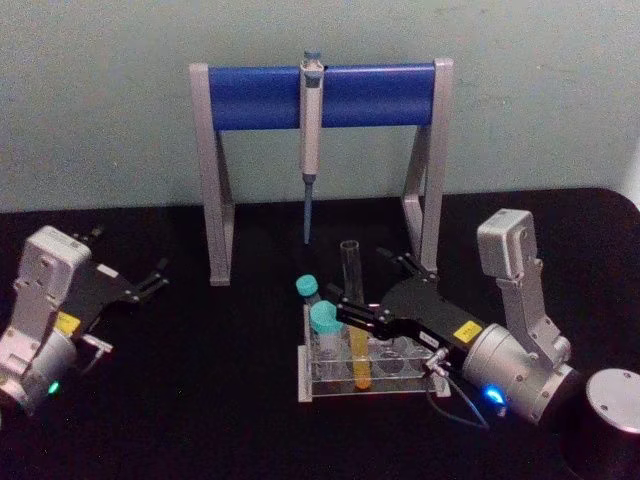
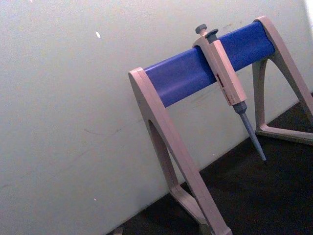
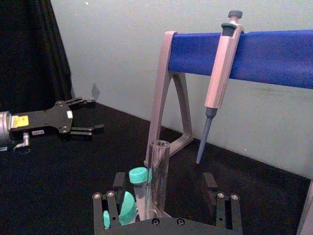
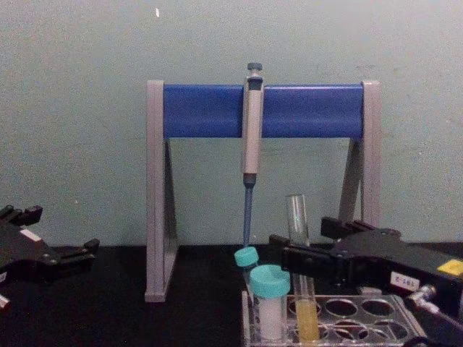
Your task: Pick up the test tube from the test tube rack, shake it, then place it back into the test tube rack.
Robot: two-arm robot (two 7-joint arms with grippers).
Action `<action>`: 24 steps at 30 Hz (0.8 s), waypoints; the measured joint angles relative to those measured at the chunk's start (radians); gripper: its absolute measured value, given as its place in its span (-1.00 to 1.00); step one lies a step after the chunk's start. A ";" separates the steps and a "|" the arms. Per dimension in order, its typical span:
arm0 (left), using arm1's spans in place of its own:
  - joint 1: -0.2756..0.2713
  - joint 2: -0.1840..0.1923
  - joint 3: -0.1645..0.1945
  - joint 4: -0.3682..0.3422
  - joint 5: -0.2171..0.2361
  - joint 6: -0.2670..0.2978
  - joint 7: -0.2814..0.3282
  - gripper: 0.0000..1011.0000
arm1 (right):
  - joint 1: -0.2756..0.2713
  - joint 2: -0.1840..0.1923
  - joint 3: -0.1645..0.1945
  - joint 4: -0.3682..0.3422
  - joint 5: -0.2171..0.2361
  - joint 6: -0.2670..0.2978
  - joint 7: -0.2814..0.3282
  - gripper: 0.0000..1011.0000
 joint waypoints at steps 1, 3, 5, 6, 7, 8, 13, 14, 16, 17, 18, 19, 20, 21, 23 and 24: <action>0.000 0.000 0.000 0.000 0.000 0.000 0.000 0.98 | 0.007 -0.005 0.000 0.008 -0.002 0.006 0.005 0.98; 0.000 0.000 0.000 0.000 0.000 0.000 0.000 0.98 | 0.012 -0.010 0.001 0.017 -0.006 0.010 0.009 0.98; 0.000 0.000 0.000 0.000 0.000 0.000 0.000 0.98 | 0.019 -0.017 0.001 0.026 -0.011 0.015 0.015 0.98; 0.000 0.000 0.000 0.000 0.000 0.000 0.000 0.98 | 0.021 -0.019 0.001 0.029 -0.013 0.016 0.017 0.98; 0.000 0.000 0.000 0.000 0.000 0.000 0.000 0.98 | 0.023 -0.022 0.002 0.033 -0.015 0.018 0.020 0.98; 0.000 0.000 0.000 0.000 0.000 0.000 0.000 0.98 | 0.025 -0.024 0.002 0.036 -0.016 0.019 0.022 0.98; 0.000 0.000 0.000 0.000 0.000 0.000 0.000 0.98 | 0.028 -0.033 0.003 0.047 -0.020 0.024 0.029 0.98; 0.000 0.000 0.000 0.000 0.000 0.000 0.000 0.98 | 0.028 -0.034 0.004 0.048 -0.020 0.025 0.030 0.98; 0.000 0.000 0.000 0.000 0.000 0.000 0.000 0.98 | 0.029 -0.036 0.004 0.050 -0.021 0.026 0.032 0.98; 0.000 0.000 0.000 0.000 0.000 0.000 0.000 0.98 | 0.029 -0.037 0.005 0.051 -0.021 0.026 0.034 0.98; 0.000 0.000 0.000 0.000 0.000 0.000 0.000 0.98 | 0.029 -0.037 0.005 0.052 -0.022 0.026 0.034 0.98; 0.000 0.000 0.000 0.000 0.000 0.000 0.000 0.98 | 0.029 -0.037 0.005 0.052 -0.023 0.026 0.035 0.98; 0.000 0.000 0.000 0.000 0.000 0.000 0.000 0.98 | 0.029 -0.037 0.005 0.052 -0.024 0.026 0.036 0.98; 0.000 0.000 0.000 0.000 0.000 0.000 0.000 0.98 | 0.029 -0.037 0.005 0.052 -0.024 0.026 0.036 0.98; 0.000 0.000 0.000 0.000 0.000 0.000 0.000 0.98 | 0.029 -0.037 0.005 0.052 -0.024 0.026 0.036 0.98; 0.000 0.000 0.000 0.000 0.000 0.000 0.000 0.98 | 0.029 -0.037 0.005 0.052 -0.024 0.026 0.036 0.98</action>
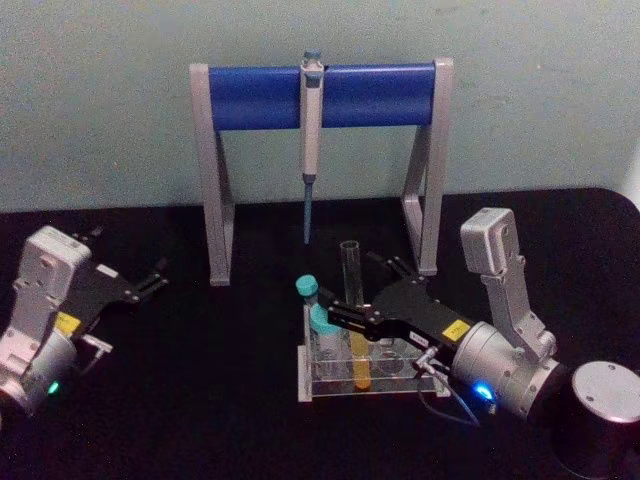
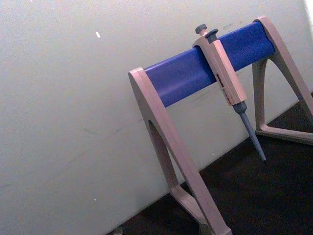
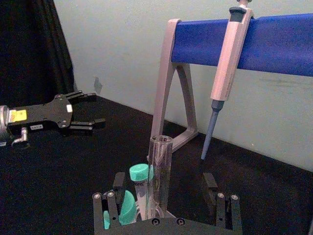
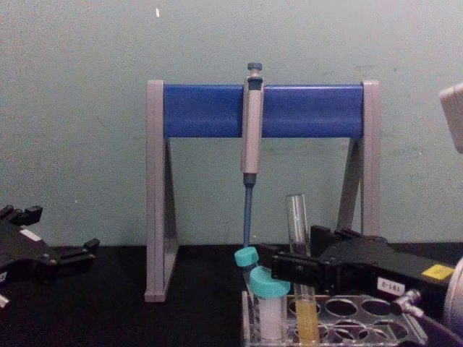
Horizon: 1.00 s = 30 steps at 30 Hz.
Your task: Pick up the test tube from the test tube rack, shake it, then place it back into the test tube rack.
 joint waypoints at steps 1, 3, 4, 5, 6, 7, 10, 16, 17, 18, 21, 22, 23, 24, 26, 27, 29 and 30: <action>0.000 0.000 0.000 0.000 0.000 0.000 0.000 0.98 | 0.000 0.000 0.000 0.000 0.000 0.000 0.000 0.98; 0.000 0.000 0.000 0.000 0.000 0.000 0.000 0.98 | 0.000 0.000 0.000 0.000 0.000 0.000 0.000 0.98; 0.000 0.000 0.000 0.000 0.000 0.000 0.000 0.98 | 0.000 0.000 0.000 0.000 0.000 0.000 0.000 0.98; 0.000 0.000 0.000 0.000 0.000 0.000 0.000 0.98 | 0.000 0.000 0.000 -0.001 0.000 0.000 -0.001 0.98; 0.000 0.000 0.000 0.000 0.000 0.000 0.000 0.98 | 0.000 0.000 0.000 -0.001 0.000 0.000 -0.001 0.98; 0.000 0.000 0.000 0.000 0.000 0.000 0.000 0.98 | 0.000 0.000 0.000 -0.001 0.000 0.000 -0.001 0.98; 0.000 0.000 0.000 0.000 0.000 0.000 0.000 0.98 | 0.000 0.001 0.000 -0.001 0.000 0.000 -0.001 0.89; 0.000 0.000 0.000 0.000 0.000 0.000 0.000 0.98 | -0.001 0.001 0.000 -0.001 0.000 -0.001 -0.001 0.62; 0.000 0.000 0.000 0.000 0.000 0.000 0.000 0.98 | -0.001 0.001 0.000 -0.002 0.000 -0.001 -0.001 0.55; 0.000 0.000 0.000 0.000 0.000 0.000 0.000 0.98 | -0.001 0.001 0.000 -0.002 0.000 -0.001 -0.001 0.47; 0.000 0.000 0.000 0.000 0.000 0.000 0.000 0.98 | -0.001 0.002 0.000 -0.002 0.000 -0.001 -0.002 0.34; 0.000 0.000 0.000 0.000 0.000 0.000 0.000 0.98 | -0.001 0.002 0.000 -0.002 0.000 -0.001 -0.002 0.24; 0.000 0.000 0.000 0.000 0.000 0.000 0.000 0.98 | -0.001 0.002 0.000 -0.002 0.000 -0.001 -0.002 0.17; 0.000 0.000 0.000 0.000 0.000 0.000 0.000 0.98 | -0.001 0.002 0.000 -0.002 0.000 -0.001 -0.002 0.08; 0.000 0.000 0.000 0.000 0.000 0.000 0.000 0.98 | -0.001 0.002 0.000 -0.002 0.000 -0.001 -0.002 0.00; 0.000 0.000 0.000 0.000 0.000 0.000 0.000 0.98 | -0.001 0.002 0.000 -0.002 0.000 -0.001 -0.003 -0.12; 0.000 0.000 0.000 0.000 0.000 0.000 0.000 0.98 | -0.001 0.002 0.000 -0.002 0.000 -0.001 -0.003 -0.17; 0.000 0.000 0.000 0.000 0.000 0.000 0.000 0.98 | -0.001 0.002 0.000 -0.002 0.000 -0.002 -0.003 -0.24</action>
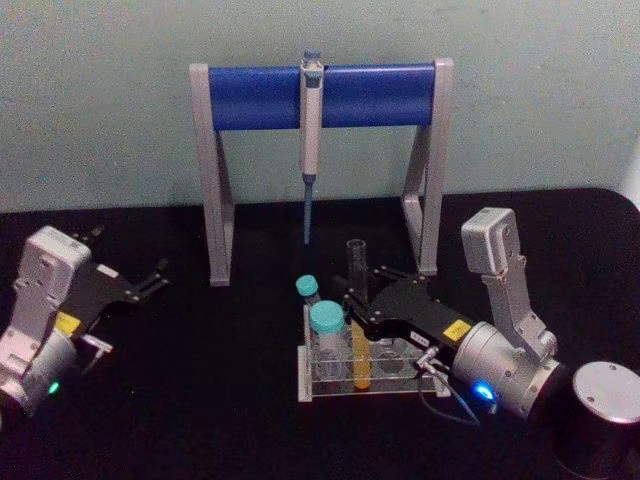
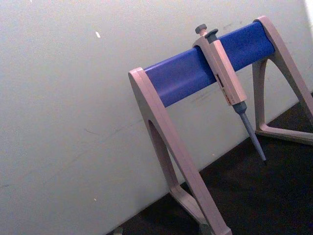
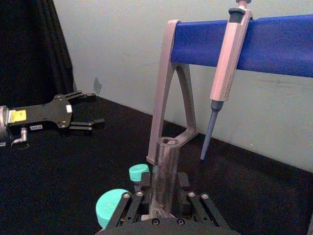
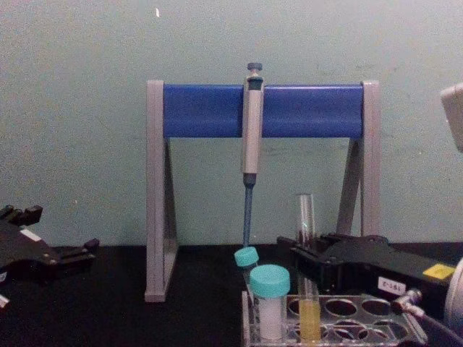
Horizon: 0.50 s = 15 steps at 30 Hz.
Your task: Pick up the test tube from the test tube rack, shake it, then place it back into the test tube rack.
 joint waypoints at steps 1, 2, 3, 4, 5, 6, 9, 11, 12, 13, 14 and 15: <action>0.000 0.000 0.000 0.000 0.000 0.000 0.000 0.98 | 0.000 0.000 0.000 0.000 0.000 0.000 0.000 -0.33; 0.000 0.000 0.000 0.000 0.000 0.000 0.000 0.98 | 0.000 0.000 0.000 0.000 0.000 0.000 0.000 -0.42; 0.000 0.000 0.000 0.000 0.000 0.000 0.000 0.98 | 0.000 0.000 0.000 0.000 0.000 0.000 0.000 -0.45; 0.000 0.000 0.000 0.000 0.000 0.000 0.000 0.98 | 0.000 0.000 0.000 0.000 0.001 0.000 0.000 -0.53; 0.000 0.000 0.000 0.000 0.000 0.000 0.000 0.98 | 0.000 0.000 0.000 0.000 0.001 0.000 0.000 -0.54; 0.000 0.000 0.000 0.000 0.000 0.000 0.000 0.98 | 0.000 0.000 0.000 0.000 0.001 0.000 0.000 -0.54; 0.000 0.000 0.000 0.000 0.000 0.000 0.000 0.98 | 0.000 0.000 0.000 0.000 0.001 0.000 0.000 -0.54; 0.000 0.000 0.000 0.000 0.000 0.000 0.000 0.98 | 0.000 0.000 0.000 0.000 0.001 0.000 0.000 -0.54; 0.000 0.000 0.000 0.000 0.000 0.000 0.000 0.98 | 0.000 0.000 0.000 0.000 0.002 0.000 0.000 -0.54; 0.000 0.000 0.000 0.000 0.000 0.000 0.000 0.98 | 0.000 0.000 0.000 0.000 0.002 0.000 0.000 -0.54; 0.000 0.000 0.000 0.000 0.000 0.000 0.000 0.98 | 0.000 0.000 0.000 0.000 0.002 0.000 0.000 -0.54; 0.000 0.000 0.000 0.000 0.000 0.000 0.000 0.98 | 0.000 0.000 0.000 0.000 0.002 0.000 0.000 -0.54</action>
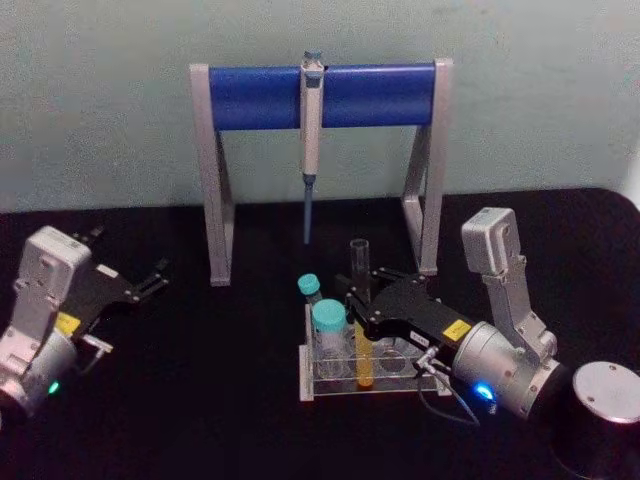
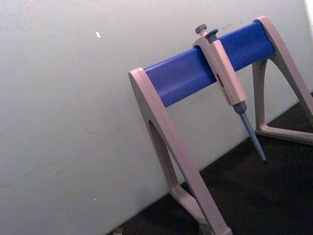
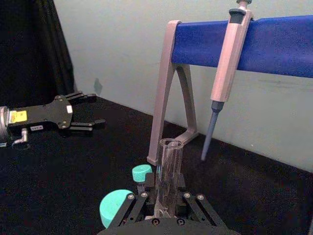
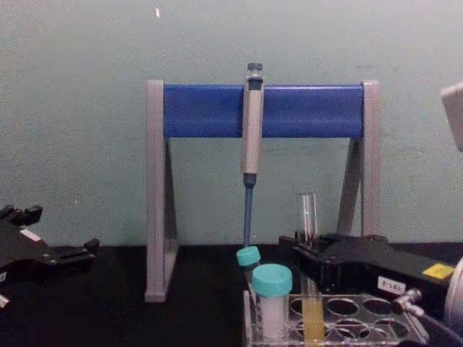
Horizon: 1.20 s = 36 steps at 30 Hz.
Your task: Pick up the test tube from the test tube rack, shake it, then place it back into the test tube rack.
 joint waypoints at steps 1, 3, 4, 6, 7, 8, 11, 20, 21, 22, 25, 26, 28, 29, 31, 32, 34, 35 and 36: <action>0.000 0.000 0.000 0.000 0.000 0.000 0.000 0.98 | 0.000 0.000 0.000 0.000 0.000 0.000 0.000 -0.54; 0.000 0.000 0.000 0.000 0.000 0.000 0.000 0.98 | 0.000 -0.001 0.001 0.001 0.000 -0.002 0.002 -0.54; 0.000 0.000 0.000 0.000 0.000 0.000 0.000 0.98 | -0.001 -0.001 0.002 0.001 0.000 -0.004 0.004 -0.54; 0.000 0.000 0.000 0.000 0.000 0.000 0.000 0.98 | -0.003 -0.002 0.003 0.002 0.001 -0.015 0.010 -0.54; 0.000 0.000 0.000 0.000 0.000 0.000 0.000 0.98 | -0.004 -0.002 0.003 0.002 0.001 -0.020 0.013 -0.54; 0.000 0.000 0.000 0.000 0.000 0.000 0.000 0.98 | -0.005 -0.003 0.003 0.002 0.001 -0.024 0.015 -0.54; 0.000 0.000 0.000 0.000 0.000 0.000 0.000 0.98 | -0.010 -0.002 0.003 0.002 0.000 -0.048 0.024 -0.54; 0.000 0.000 0.000 0.000 0.000 0.000 0.000 0.98 | -0.034 0.001 0.009 0.000 -0.002 -0.118 0.051 -0.54; 0.000 0.000 0.000 0.000 0.000 0.000 0.000 0.98 | -0.036 0.001 0.009 0.000 -0.002 -0.123 0.051 -0.54; 0.000 0.000 0.000 0.000 0.000 0.000 0.000 0.98 | -0.038 0.001 0.010 0.000 -0.002 -0.129 0.052 -0.54; 0.000 0.000 0.000 0.000 0.000 0.000 0.000 0.98 | -0.045 0.001 0.012 -0.002 -0.002 -0.143 0.057 -0.54; 0.000 0.000 0.000 0.000 0.000 0.000 0.000 0.98 | -0.046 0.001 0.013 -0.003 -0.002 -0.146 0.058 -0.54; 0.000 0.000 0.000 0.000 0.000 0.000 0.000 0.98 | -0.049 0.001 0.015 -0.006 -0.002 -0.151 0.059 -0.54; 0.000 0.000 0.000 0.000 0.000 0.000 0.000 0.98 | -0.050 0.001 0.015 -0.008 -0.003 -0.152 0.059 -0.54; 0.000 0.000 0.000 0.000 0.000 0.000 0.000 0.98 | -0.054 0.002 0.018 -0.017 -0.003 -0.155 0.059 -0.54; 0.000 0.000 0.000 0.000 0.000 0.000 0.000 0.98 | -0.055 0.003 0.019 -0.021 -0.003 -0.156 0.059 -0.54; 0.000 0.000 0.000 0.000 0.000 0.000 0.000 0.98 | -0.058 0.005 0.021 -0.028 -0.004 -0.157 0.059 -0.54; 0.000 0.000 0.000 0.000 0.000 0.000 0.000 0.98 | -0.061 0.007 0.024 -0.039 -0.006 -0.157 0.058 -0.54; 0.000 0.000 0.000 0.000 0.000 0.000 0.000 0.98 | -0.062 0.009 0.025 -0.045 -0.007 -0.157 0.057 -0.54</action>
